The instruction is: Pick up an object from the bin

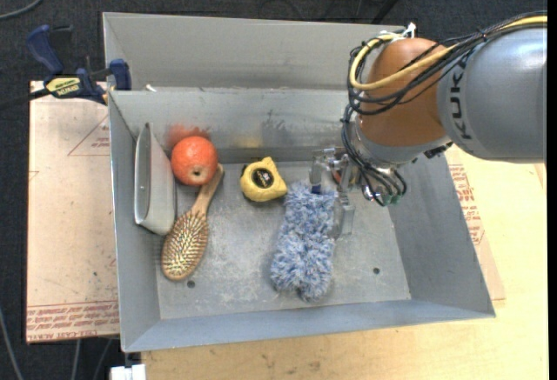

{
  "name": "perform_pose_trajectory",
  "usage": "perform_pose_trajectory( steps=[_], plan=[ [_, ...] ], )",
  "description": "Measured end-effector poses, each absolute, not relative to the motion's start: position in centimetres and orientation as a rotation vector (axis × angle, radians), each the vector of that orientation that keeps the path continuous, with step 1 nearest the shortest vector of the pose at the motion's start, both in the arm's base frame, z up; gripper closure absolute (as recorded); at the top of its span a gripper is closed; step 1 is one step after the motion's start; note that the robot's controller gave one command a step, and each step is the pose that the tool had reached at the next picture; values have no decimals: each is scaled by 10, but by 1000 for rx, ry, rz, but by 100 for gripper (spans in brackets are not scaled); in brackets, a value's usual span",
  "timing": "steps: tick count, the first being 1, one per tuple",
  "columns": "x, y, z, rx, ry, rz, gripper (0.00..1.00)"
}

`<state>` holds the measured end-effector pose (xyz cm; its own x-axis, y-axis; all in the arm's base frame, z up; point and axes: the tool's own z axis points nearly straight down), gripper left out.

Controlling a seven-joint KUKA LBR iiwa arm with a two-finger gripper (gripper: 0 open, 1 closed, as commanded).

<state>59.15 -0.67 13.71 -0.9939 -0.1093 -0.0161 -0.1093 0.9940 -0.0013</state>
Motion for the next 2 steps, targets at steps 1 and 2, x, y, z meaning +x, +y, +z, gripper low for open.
perform_pose_trajectory(
  steps=[1,2],
  plan=[
    [575,40,76,-386,3115,-2,100],
    [575,40,76,-386,3115,-2,100]
  ],
)
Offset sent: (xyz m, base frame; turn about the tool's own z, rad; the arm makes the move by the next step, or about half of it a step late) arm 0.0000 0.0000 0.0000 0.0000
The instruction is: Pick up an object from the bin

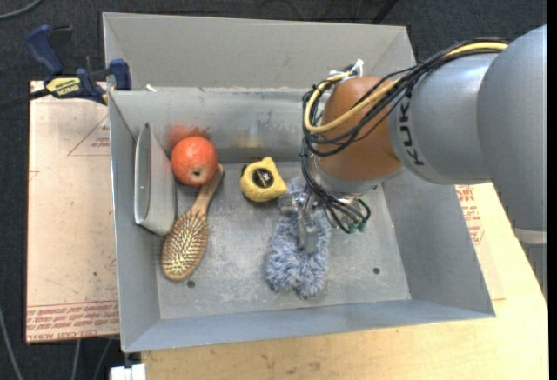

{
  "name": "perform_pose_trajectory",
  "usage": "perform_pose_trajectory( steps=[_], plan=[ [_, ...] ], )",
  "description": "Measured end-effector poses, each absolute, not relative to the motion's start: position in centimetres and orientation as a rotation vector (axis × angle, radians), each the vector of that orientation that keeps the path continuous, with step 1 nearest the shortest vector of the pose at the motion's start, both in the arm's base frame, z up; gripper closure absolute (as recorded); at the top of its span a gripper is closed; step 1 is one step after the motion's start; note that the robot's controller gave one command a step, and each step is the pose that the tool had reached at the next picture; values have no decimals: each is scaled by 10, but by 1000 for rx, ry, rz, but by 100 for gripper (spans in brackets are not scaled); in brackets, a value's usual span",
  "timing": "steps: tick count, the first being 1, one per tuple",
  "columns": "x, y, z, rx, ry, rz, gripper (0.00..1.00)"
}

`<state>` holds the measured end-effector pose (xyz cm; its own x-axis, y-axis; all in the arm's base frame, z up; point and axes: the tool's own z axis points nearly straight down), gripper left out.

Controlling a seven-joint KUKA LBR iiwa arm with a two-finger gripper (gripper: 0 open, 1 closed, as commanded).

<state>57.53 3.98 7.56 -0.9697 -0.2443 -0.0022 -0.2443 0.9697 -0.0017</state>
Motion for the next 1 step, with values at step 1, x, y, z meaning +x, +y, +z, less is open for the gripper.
perform_pose_trajectory(
  steps=[1],
  plan=[
    [587,58,226,-429,3102,-1,100]
  ],
)
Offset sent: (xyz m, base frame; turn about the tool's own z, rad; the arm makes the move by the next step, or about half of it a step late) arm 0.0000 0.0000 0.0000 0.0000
